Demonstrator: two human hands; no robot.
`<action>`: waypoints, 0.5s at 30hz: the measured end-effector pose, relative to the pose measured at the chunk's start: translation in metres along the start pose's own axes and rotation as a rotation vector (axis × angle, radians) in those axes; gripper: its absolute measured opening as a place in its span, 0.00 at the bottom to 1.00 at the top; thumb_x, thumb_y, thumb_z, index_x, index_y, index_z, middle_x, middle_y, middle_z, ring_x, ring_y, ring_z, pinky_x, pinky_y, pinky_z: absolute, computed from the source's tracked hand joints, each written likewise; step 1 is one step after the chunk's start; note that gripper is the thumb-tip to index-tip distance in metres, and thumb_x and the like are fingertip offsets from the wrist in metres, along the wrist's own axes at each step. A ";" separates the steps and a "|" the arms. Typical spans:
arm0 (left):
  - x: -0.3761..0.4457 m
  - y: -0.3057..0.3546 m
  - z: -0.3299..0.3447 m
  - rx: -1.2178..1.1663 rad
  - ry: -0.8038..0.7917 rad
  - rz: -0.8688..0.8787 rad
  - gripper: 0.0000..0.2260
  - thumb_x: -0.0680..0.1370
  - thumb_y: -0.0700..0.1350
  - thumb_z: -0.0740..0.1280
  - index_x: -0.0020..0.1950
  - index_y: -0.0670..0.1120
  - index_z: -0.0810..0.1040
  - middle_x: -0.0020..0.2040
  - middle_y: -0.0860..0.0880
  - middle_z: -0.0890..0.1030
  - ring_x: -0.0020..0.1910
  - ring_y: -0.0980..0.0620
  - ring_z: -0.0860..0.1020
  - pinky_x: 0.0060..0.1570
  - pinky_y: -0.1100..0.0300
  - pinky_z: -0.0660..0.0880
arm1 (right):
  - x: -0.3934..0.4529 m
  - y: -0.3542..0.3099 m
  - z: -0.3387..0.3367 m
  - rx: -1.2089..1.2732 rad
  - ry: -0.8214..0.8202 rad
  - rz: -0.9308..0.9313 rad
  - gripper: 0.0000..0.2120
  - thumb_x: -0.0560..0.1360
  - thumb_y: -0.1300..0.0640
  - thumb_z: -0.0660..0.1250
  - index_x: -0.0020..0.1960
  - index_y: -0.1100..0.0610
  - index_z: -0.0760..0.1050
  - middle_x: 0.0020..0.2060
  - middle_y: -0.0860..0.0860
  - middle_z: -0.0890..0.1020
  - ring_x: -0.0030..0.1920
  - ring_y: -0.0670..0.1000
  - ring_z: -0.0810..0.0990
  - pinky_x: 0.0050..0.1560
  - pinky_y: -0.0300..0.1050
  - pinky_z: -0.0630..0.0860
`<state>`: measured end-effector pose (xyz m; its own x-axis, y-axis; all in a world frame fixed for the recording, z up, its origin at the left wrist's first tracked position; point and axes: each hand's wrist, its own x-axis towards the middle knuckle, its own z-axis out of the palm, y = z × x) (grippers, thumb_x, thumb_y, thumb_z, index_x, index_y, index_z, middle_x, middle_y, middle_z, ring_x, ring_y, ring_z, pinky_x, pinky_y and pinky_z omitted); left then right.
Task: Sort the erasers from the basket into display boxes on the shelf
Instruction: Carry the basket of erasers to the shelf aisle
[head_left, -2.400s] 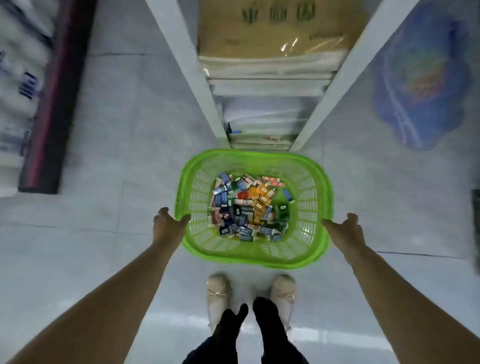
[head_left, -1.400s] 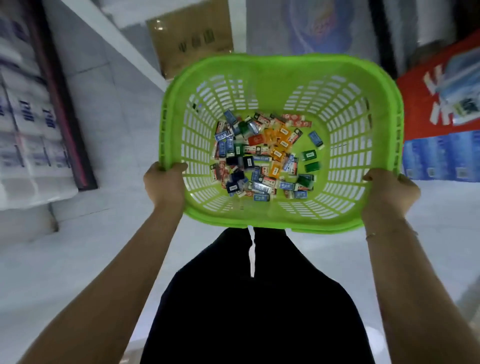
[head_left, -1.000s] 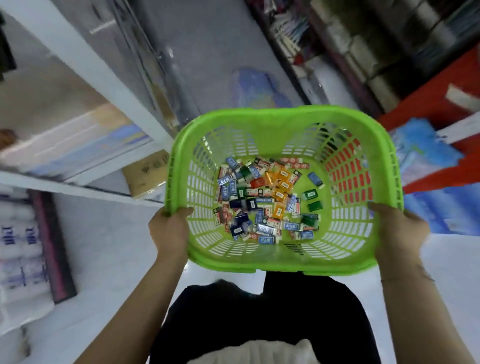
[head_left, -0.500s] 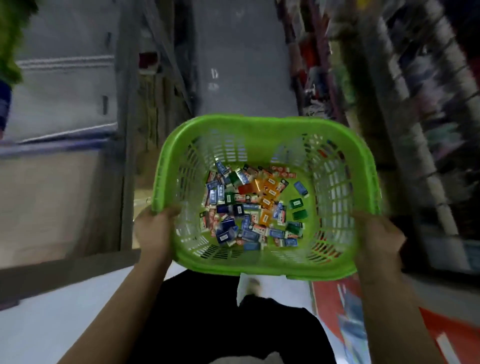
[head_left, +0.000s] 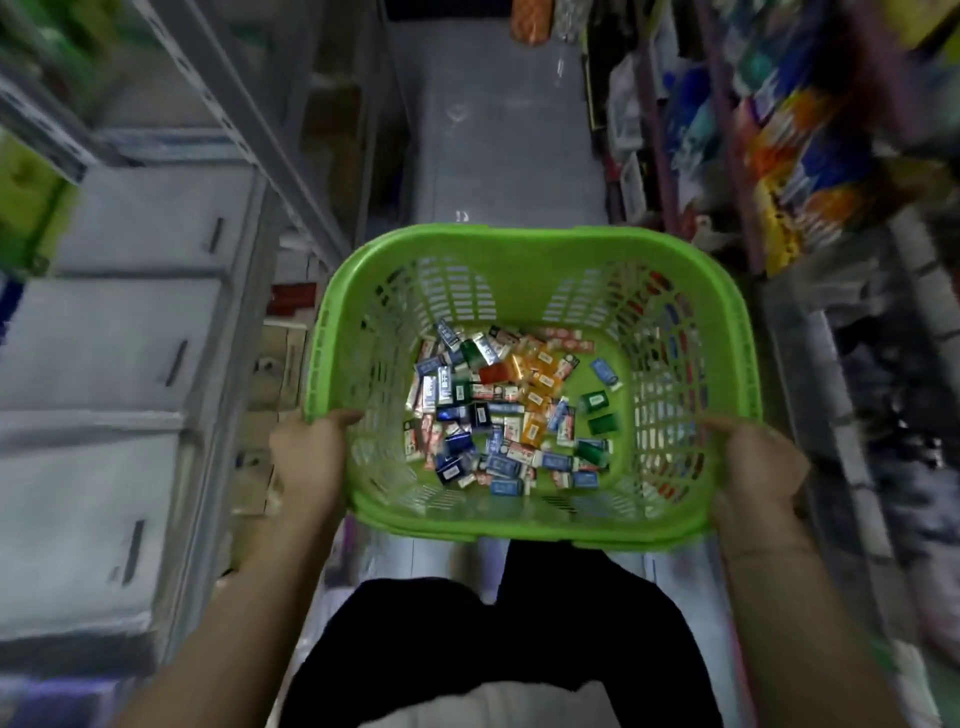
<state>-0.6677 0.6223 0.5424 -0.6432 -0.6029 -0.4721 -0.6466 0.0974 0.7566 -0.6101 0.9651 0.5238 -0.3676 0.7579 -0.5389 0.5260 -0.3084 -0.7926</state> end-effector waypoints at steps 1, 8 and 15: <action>0.009 0.017 0.019 -0.015 0.023 -0.003 0.14 0.66 0.39 0.74 0.51 0.40 0.80 0.44 0.42 0.81 0.41 0.45 0.79 0.41 0.54 0.76 | 0.018 -0.019 0.016 0.007 -0.014 -0.007 0.29 0.51 0.55 0.74 0.51 0.62 0.80 0.42 0.52 0.84 0.38 0.50 0.80 0.39 0.46 0.79; 0.076 0.130 0.128 -0.085 0.130 -0.082 0.06 0.65 0.38 0.74 0.39 0.44 0.78 0.35 0.46 0.79 0.37 0.46 0.78 0.40 0.54 0.76 | 0.126 -0.163 0.132 -0.029 -0.093 0.054 0.18 0.59 0.63 0.75 0.49 0.63 0.81 0.42 0.57 0.83 0.36 0.54 0.81 0.36 0.48 0.79; 0.186 0.234 0.220 -0.092 0.178 -0.106 0.08 0.66 0.40 0.73 0.44 0.44 0.80 0.35 0.47 0.79 0.34 0.45 0.78 0.38 0.53 0.76 | 0.212 -0.264 0.280 -0.047 -0.153 0.055 0.11 0.63 0.65 0.72 0.46 0.62 0.81 0.40 0.58 0.82 0.34 0.57 0.80 0.41 0.56 0.80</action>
<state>-1.0294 0.7067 0.5324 -0.4856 -0.7368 -0.4704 -0.6615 -0.0421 0.7488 -1.0420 1.0457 0.5393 -0.4476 0.6434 -0.6211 0.5824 -0.3173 -0.7484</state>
